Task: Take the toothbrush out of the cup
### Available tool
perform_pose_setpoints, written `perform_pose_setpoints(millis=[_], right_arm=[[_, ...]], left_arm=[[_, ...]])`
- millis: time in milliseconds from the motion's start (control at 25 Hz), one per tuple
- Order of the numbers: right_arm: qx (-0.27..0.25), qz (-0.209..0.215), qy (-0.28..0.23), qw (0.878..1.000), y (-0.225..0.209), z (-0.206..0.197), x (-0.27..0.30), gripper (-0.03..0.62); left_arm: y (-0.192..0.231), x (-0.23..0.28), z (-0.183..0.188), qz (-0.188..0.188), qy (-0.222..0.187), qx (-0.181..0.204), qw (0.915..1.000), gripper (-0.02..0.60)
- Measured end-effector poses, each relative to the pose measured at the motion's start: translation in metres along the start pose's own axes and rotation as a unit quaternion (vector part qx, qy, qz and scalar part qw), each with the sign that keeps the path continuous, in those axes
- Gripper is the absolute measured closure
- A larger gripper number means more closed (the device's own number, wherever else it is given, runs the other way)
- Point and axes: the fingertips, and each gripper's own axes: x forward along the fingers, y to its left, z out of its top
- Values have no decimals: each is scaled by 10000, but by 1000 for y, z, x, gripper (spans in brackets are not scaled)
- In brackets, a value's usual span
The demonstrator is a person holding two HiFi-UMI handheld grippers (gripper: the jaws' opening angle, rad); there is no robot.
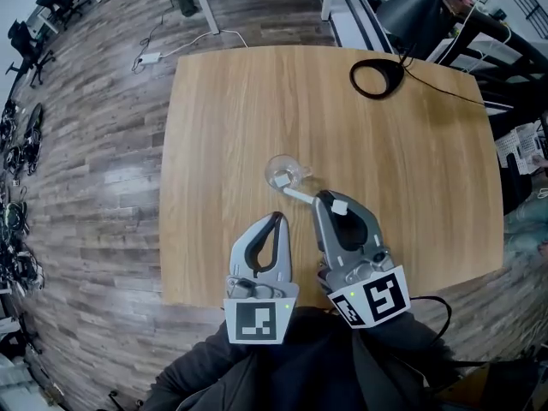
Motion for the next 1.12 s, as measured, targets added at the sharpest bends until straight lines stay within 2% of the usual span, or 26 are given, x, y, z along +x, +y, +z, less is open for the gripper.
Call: perform_pose_setpoints(millis=[320, 600, 1120], right_arm=[[-73, 117, -276, 9995, 29, 18, -53, 571], [-9, 333, -21, 9994, 59, -4, -95, 571], [-90, 272, 186, 9994, 89, -12, -97, 572]], left_arm=[[-26, -53, 11, 75, -223, 137, 9996, 574], [-44, -92, 1, 76, -244, 278, 9993, 574], [-33, -111, -1, -142, -130, 186, 9996, 574]])
